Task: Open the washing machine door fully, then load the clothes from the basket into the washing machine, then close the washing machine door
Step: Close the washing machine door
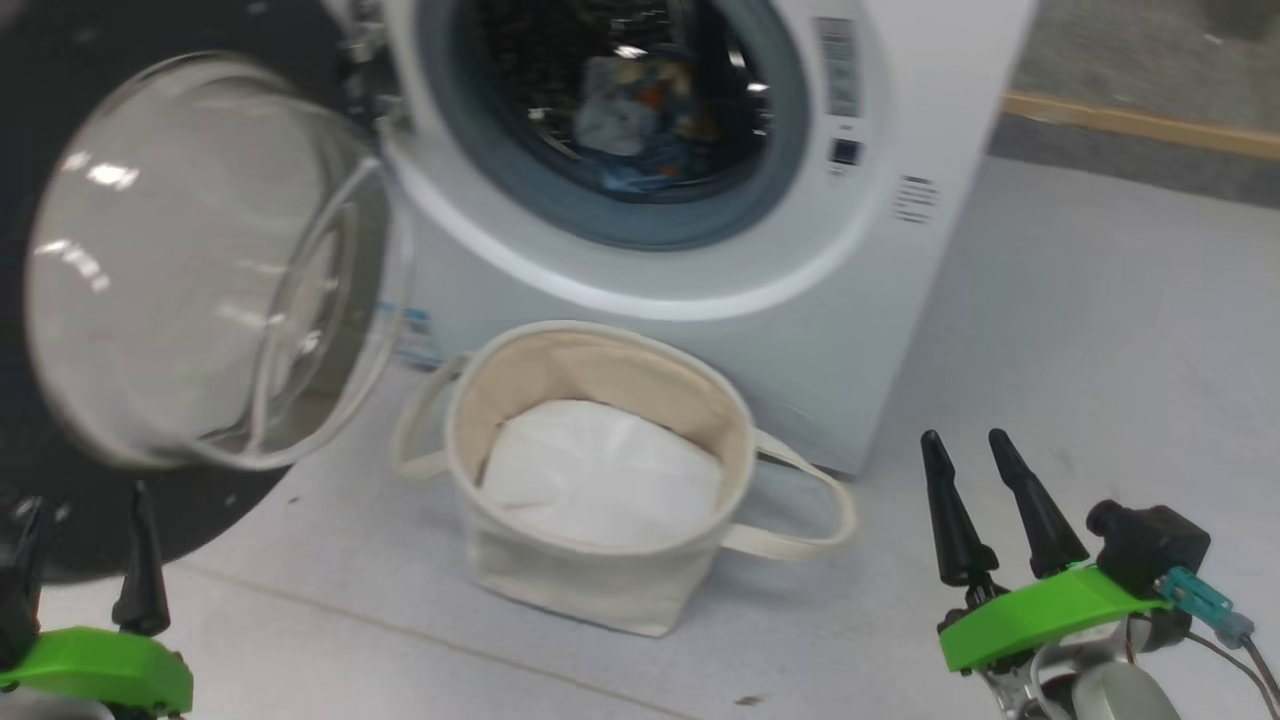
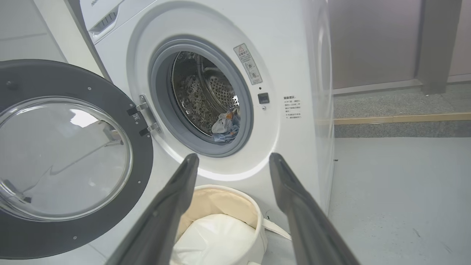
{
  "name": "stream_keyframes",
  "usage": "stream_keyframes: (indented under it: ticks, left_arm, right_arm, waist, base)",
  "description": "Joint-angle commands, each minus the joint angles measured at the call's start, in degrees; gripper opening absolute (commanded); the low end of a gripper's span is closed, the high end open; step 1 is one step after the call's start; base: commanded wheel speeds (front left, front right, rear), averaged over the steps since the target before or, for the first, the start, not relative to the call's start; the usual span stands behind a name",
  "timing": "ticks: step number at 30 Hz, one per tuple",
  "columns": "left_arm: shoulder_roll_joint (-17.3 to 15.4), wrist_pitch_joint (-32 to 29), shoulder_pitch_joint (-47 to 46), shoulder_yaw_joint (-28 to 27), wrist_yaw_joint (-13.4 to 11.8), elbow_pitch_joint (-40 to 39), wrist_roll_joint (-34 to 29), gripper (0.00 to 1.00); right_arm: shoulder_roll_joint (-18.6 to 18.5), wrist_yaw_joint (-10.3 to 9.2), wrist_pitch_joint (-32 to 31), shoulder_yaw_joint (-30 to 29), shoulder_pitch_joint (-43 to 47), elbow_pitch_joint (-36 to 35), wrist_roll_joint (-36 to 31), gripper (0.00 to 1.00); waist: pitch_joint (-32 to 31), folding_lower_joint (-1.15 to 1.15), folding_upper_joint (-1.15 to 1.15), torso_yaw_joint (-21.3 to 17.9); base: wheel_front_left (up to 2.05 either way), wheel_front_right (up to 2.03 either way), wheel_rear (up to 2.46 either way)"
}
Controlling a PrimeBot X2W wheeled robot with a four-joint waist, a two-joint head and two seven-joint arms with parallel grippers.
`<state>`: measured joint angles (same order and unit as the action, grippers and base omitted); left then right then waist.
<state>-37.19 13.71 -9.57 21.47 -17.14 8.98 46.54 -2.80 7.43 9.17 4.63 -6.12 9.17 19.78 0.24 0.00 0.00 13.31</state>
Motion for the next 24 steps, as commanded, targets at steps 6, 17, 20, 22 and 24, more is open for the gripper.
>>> stream_keyframes:
  ticks: [6,17,20,22,24]
  left_arm:
    - [-2.1,0.0,-3.4,-2.7,-0.9,-2.4,-0.2,1.0]
    - [-1.4,0.0,-3.9,-3.9,-1.6,-3.0,0.8,1.0]
    - [-1.3,0.4,-3.5,-4.9,-1.7,-3.2,1.1,1.0]
    - [-1.1,0.5,-3.2,-5.4,-1.6,-3.5,1.1,1.0]
    - [-0.8,0.7,-2.6,-6.4,-1.5,-3.8,1.5,1.0]
  right_arm:
    - [-0.1,0.06,1.2,1.9,-2.9,-0.7,1.0,1.0]
    - [-0.1,0.06,0.9,3.9,-5.3,0.0,1.0,1.0]
    - [-0.1,0.06,0.8,4.7,-6.4,0.8,1.1,1.0]
    - [-0.1,0.06,0.9,5.1,-7.0,1.3,1.1,1.0]
    - [-0.1,0.06,1.1,5.4,-7.6,1.9,1.2,1.0]
  waist:
    - [-0.8,0.0,0.0,10.3]
    - [0.9,0.0,0.0,16.7]
    - [1.4,0.0,0.0,17.0]
    - [1.6,0.0,0.0,17.0]
    - [1.8,0.0,0.0,17.1]
  base:
    - [0.0,0.0,0.0]
    - [0.0,0.0,0.0]
    - [0.0,0.0,0.0]
    - [0.0,0.0,0.0]
    - [0.0,0.0,0.0]
